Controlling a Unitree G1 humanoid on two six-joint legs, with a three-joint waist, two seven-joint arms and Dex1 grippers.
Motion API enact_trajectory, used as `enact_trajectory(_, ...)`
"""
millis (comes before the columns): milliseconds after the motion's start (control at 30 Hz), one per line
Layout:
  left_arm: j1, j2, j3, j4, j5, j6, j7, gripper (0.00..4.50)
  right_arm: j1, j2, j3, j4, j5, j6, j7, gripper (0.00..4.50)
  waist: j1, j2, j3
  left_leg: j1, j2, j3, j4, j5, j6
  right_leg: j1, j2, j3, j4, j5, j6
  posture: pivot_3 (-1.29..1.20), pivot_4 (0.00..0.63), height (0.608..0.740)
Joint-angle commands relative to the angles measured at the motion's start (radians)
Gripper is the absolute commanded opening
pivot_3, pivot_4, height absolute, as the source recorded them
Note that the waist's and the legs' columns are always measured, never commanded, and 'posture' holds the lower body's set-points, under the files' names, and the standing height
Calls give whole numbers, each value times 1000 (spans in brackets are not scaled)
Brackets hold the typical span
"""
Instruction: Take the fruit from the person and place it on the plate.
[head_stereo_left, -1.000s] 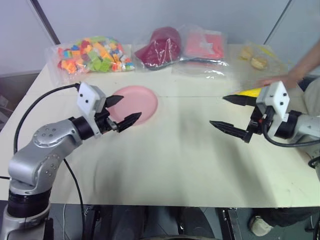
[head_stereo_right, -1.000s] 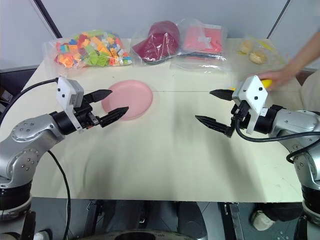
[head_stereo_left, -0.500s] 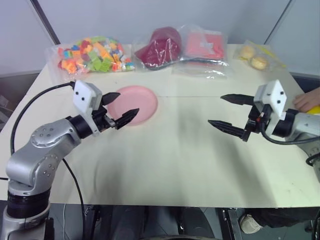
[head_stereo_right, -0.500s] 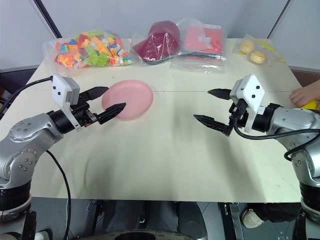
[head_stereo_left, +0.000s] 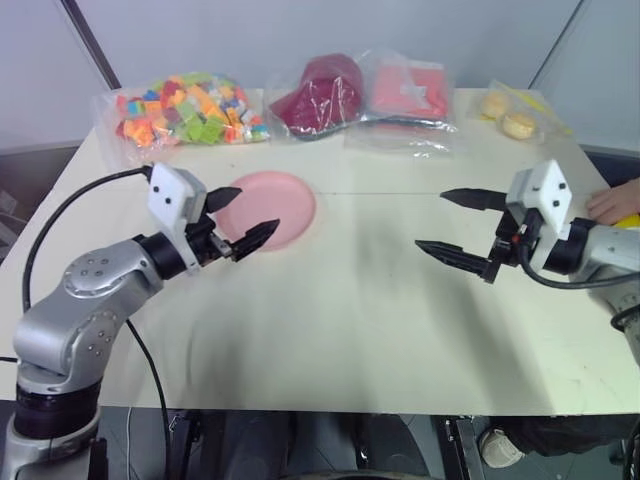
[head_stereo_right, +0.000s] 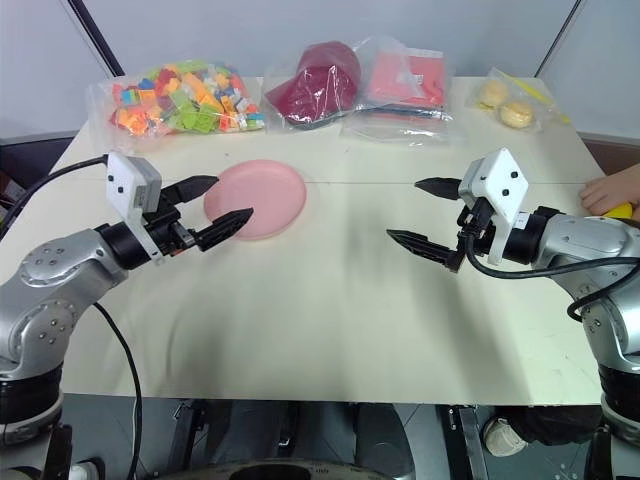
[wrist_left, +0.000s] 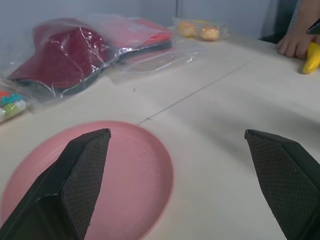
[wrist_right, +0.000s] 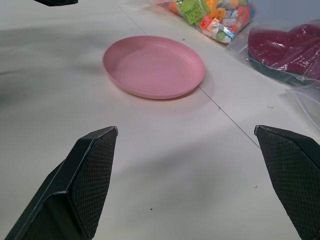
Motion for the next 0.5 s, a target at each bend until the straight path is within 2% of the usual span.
enact_trajectory(33, -19, -2, 8, -22, -1, -17, 4, 4500, -17, -12, -27, -13, 5, -5, 1, 4484, 0, 0, 0, 0, 0, 0, 0, 0, 0, 0, 0, 0, 0, 0, 0, 0, 150, 740)
enact_trajectory(500, -18, -4, 4, -29, 0, -13, 12, 4500, -18, -11, -25, -11, 5, -2, 1, 4484, 0, 0, 0, 0, 0, 0, 0, 0, 0, 0, 0, 0, 0, 0, 0, 0, 150, 740)
